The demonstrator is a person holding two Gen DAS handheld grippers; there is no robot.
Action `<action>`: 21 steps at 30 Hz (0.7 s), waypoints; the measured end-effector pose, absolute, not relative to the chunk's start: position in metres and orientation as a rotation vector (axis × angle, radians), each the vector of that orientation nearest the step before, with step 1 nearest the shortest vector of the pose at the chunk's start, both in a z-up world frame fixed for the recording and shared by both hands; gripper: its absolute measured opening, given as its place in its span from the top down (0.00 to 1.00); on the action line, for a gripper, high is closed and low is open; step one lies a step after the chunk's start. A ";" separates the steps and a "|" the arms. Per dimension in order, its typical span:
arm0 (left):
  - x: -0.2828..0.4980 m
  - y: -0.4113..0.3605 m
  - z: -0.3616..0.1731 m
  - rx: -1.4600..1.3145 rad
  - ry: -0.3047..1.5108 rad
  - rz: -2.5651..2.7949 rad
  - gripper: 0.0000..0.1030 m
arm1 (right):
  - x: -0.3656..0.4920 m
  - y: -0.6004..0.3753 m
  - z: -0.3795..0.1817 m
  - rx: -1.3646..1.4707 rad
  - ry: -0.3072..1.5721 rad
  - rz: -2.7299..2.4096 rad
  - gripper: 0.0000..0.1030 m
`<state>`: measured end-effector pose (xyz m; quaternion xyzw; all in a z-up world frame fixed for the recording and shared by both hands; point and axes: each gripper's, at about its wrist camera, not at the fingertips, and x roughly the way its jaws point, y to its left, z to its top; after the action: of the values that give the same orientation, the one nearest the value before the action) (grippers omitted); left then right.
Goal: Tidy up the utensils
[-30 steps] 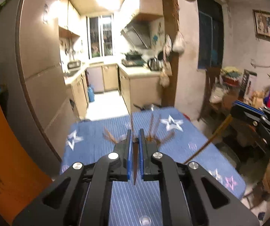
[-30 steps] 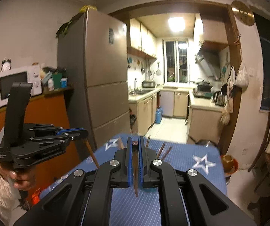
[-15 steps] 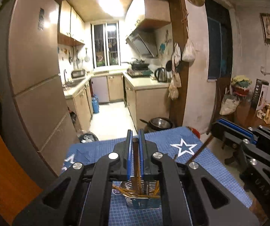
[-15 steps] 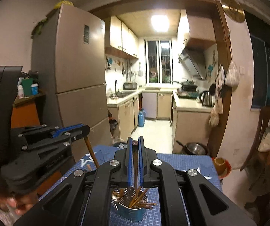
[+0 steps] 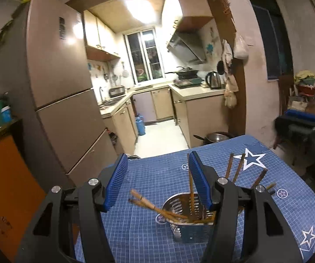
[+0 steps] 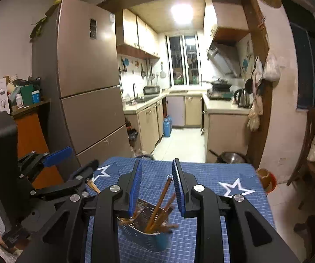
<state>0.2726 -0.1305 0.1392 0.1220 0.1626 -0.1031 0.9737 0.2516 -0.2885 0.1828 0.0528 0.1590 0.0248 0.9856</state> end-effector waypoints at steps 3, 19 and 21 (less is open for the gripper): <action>0.253 -0.120 0.137 0.231 0.307 -0.149 0.41 | 0.217 -0.298 0.181 0.125 0.281 0.055 0.67; 0.087 -0.083 0.102 0.213 0.206 -0.051 0.06 | -0.001 -0.298 0.106 0.145 0.081 -0.117 0.04; 0.077 -0.082 0.097 0.195 0.233 -0.060 0.06 | -0.019 -0.300 0.096 0.200 0.087 -0.136 0.04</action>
<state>0.0769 -0.0820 0.0971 0.0969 0.1160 -0.0301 0.9881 -0.0187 -0.3004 0.0960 0.0995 0.0435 -0.0681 0.9918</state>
